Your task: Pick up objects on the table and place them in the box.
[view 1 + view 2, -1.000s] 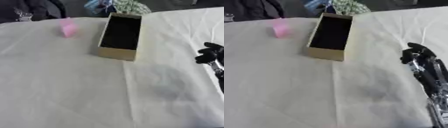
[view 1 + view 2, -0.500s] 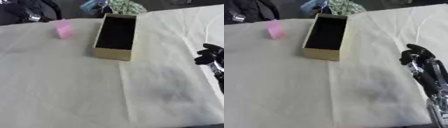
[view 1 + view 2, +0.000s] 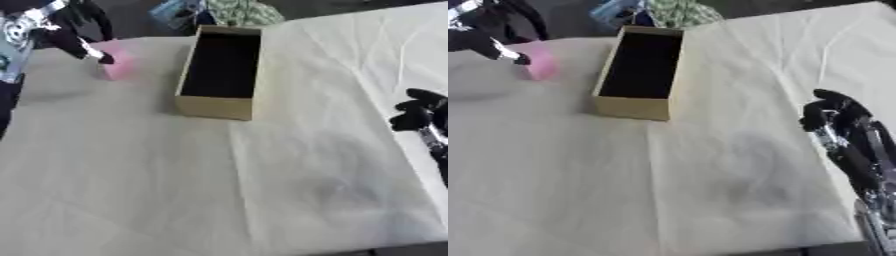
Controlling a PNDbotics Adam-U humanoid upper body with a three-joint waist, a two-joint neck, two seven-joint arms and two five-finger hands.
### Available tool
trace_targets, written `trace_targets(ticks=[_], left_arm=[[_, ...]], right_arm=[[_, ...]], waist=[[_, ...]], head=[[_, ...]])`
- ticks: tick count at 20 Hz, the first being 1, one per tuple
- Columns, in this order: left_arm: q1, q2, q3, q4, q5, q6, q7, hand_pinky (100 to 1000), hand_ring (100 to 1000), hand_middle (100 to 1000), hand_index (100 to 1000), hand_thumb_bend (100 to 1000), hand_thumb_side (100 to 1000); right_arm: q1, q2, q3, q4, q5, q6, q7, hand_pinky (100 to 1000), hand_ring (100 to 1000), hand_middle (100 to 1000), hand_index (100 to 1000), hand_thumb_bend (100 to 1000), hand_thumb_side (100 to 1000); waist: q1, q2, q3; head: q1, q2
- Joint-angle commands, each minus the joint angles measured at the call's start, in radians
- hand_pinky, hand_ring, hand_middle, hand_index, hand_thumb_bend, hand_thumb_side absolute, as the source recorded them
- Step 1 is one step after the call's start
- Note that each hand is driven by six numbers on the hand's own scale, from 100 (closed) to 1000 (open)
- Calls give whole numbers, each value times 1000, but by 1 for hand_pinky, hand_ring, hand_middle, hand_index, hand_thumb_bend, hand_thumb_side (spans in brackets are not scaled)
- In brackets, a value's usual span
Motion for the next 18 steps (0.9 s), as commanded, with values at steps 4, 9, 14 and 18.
trace_targets(ticks=[4,9,14,18], left_arm=[[-28,8,29,35,-75,41,72,770,700,670,811,815,231],[-26,15,46,64,-95,65,112,768,697,667,807,812,215],[-23,21,56,84,-113,81,147,764,691,661,803,807,207],[-20,21,59,95,-127,94,174,763,690,661,802,805,208]], right_arm=[[-14,-23,3,-25,1,-2,6,629,618,637,827,523,646],[-16,-24,5,-26,1,-2,8,629,618,637,827,523,645],[-18,-24,5,-27,1,-2,9,629,618,636,826,524,645],[-20,-24,5,-27,1,-2,9,629,618,636,826,525,644]], waist=[[-2,-11,-10],[-1,-8,-17],[-1,-2,-20],[1,4,-23]], head=[[7,-14],[10,-17],[12,-19],[12,-20]])
